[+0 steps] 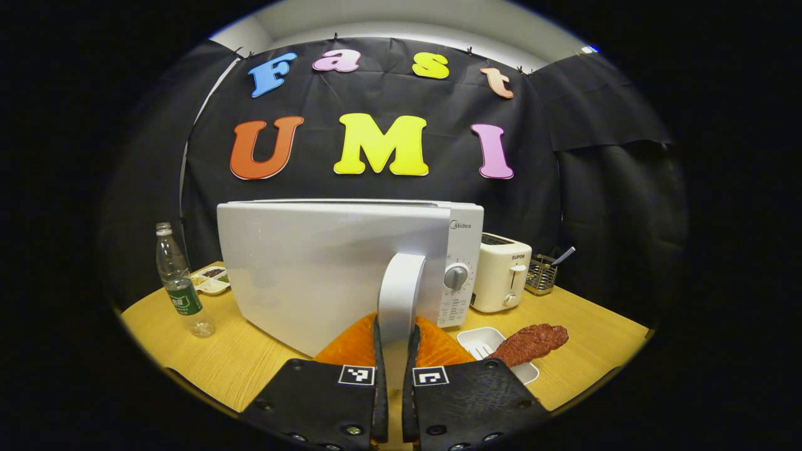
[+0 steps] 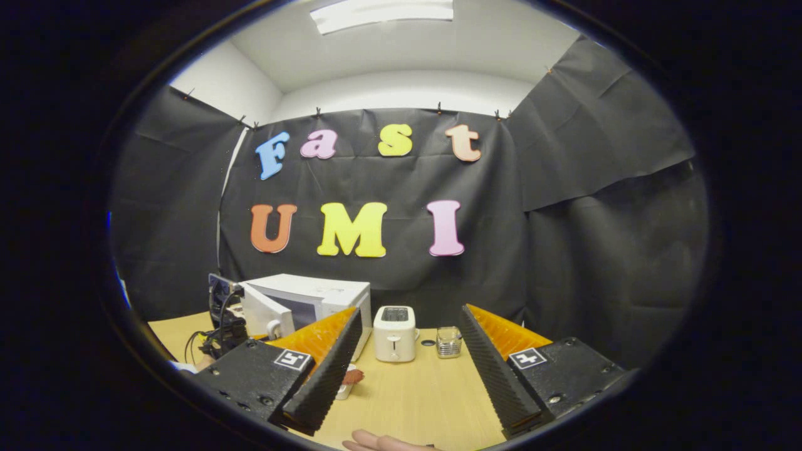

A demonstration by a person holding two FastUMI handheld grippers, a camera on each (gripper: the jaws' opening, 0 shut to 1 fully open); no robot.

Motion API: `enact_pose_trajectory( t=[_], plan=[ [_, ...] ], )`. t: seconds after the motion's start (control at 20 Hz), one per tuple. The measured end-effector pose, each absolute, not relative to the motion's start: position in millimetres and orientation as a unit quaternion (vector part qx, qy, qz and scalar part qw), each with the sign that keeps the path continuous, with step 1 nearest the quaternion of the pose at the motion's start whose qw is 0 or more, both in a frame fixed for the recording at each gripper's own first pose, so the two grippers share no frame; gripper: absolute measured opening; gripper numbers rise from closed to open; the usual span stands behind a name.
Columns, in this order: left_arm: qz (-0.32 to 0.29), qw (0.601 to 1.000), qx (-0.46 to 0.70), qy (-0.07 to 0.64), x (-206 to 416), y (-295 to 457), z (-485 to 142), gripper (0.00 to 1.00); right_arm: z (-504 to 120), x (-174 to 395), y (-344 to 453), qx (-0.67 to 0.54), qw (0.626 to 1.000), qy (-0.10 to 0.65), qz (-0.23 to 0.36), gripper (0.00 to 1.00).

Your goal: Open the microwave oven with the left hand, put the food in, and close the microwave oven.

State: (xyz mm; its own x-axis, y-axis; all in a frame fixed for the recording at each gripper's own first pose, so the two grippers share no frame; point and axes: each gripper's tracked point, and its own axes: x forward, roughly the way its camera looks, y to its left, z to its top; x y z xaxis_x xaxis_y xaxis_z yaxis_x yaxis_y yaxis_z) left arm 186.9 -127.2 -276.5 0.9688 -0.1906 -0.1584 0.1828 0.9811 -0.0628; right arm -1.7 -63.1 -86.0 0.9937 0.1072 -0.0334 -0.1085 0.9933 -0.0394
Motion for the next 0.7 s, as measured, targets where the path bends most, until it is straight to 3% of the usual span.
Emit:
enact_pose_trajectory(
  t=[0.5, 0.7],
  plan=[
    [-0.045, 0.994, -0.04, 0.094, 106, -27, -283, 0.09, -85, -16, -29, -0.003, 0.998, 0.008, 0.069, 1.0],
    [-0.023, 0.991, -0.039, 0.126, 63, 25, -300, 0.18, -104, -12, -17, 0.0, 0.996, 0.026, 0.08, 1.0]
  ],
)
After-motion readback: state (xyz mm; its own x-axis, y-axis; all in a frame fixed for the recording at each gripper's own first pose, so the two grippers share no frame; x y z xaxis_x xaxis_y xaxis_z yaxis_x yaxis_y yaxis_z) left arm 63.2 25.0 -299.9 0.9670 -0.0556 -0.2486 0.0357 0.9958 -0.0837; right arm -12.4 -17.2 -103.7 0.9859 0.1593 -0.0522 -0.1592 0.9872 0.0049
